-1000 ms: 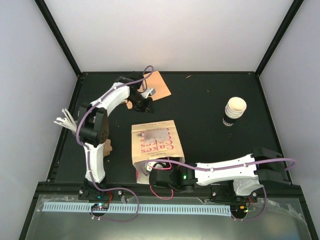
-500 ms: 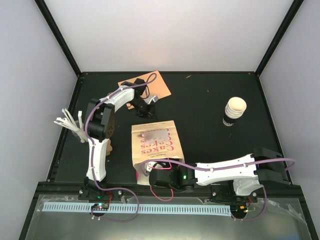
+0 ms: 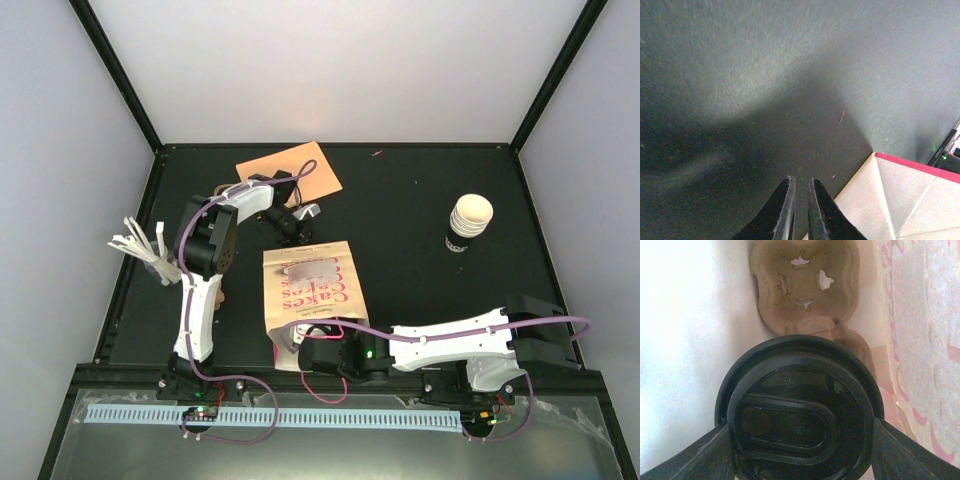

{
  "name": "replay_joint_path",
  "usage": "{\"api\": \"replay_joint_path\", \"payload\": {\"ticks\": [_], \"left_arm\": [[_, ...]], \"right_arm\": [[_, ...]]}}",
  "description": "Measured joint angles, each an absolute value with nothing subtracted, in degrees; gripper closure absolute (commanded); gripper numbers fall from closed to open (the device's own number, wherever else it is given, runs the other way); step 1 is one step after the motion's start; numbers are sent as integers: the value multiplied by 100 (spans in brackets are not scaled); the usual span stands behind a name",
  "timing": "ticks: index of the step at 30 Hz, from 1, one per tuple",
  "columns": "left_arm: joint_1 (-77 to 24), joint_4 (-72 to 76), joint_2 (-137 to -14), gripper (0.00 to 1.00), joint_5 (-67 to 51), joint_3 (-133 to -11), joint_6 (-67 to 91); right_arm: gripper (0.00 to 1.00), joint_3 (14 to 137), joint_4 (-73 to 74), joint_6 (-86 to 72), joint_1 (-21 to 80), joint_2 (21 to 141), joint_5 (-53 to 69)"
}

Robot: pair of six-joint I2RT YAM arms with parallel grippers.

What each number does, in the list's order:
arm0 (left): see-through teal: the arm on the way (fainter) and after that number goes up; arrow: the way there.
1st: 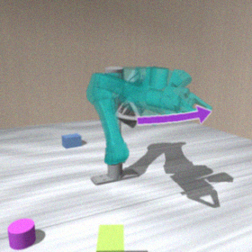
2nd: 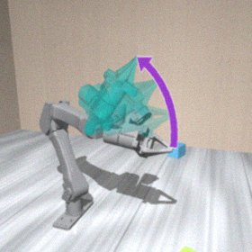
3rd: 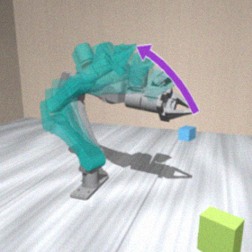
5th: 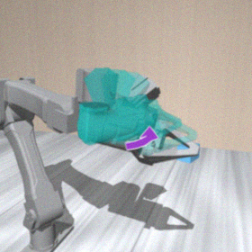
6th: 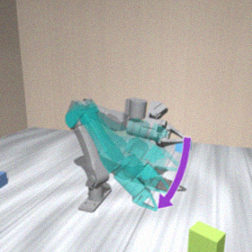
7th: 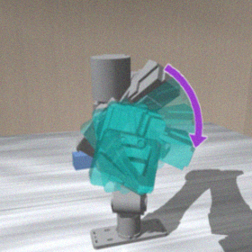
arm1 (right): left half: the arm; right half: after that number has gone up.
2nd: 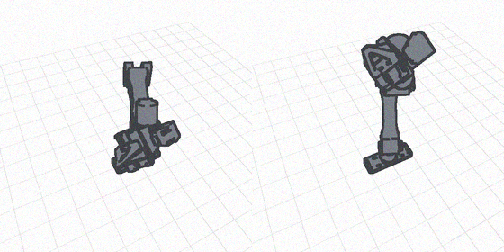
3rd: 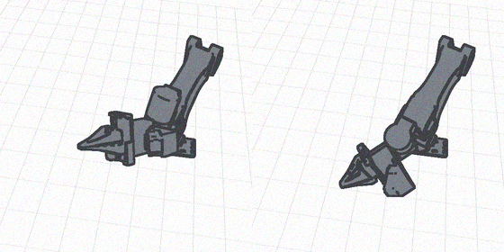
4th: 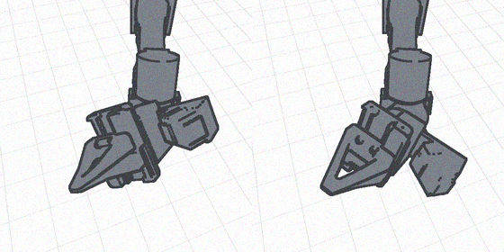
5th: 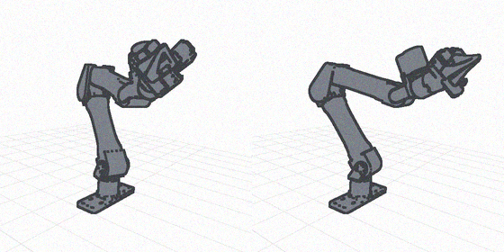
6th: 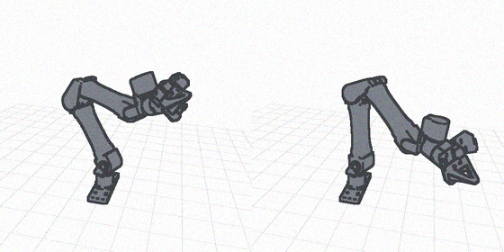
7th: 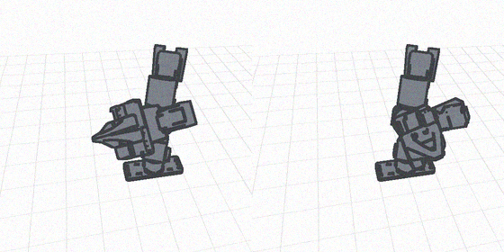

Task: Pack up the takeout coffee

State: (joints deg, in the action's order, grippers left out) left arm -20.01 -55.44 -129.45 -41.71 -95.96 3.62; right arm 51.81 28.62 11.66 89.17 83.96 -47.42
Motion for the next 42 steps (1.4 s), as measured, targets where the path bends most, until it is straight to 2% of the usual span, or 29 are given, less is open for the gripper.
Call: {"api": "replay_joint_path", "payload": {"ticks": [24,36,42], "left_arm": [[-2134,-5129,-12934,88,-5301,-8630,233],[-2182,-4919,-12934,88,-5605,-8416,217],[-2187,-4831,-12932,88,-5826,-8259,217]], "right_arm": [[54,5315,2753,1391,8735,8552,-4303],[54,4856,1793,2099,8753,8792,-5043],[53,4860,1603,2436,8630,8460,-5323]]}}
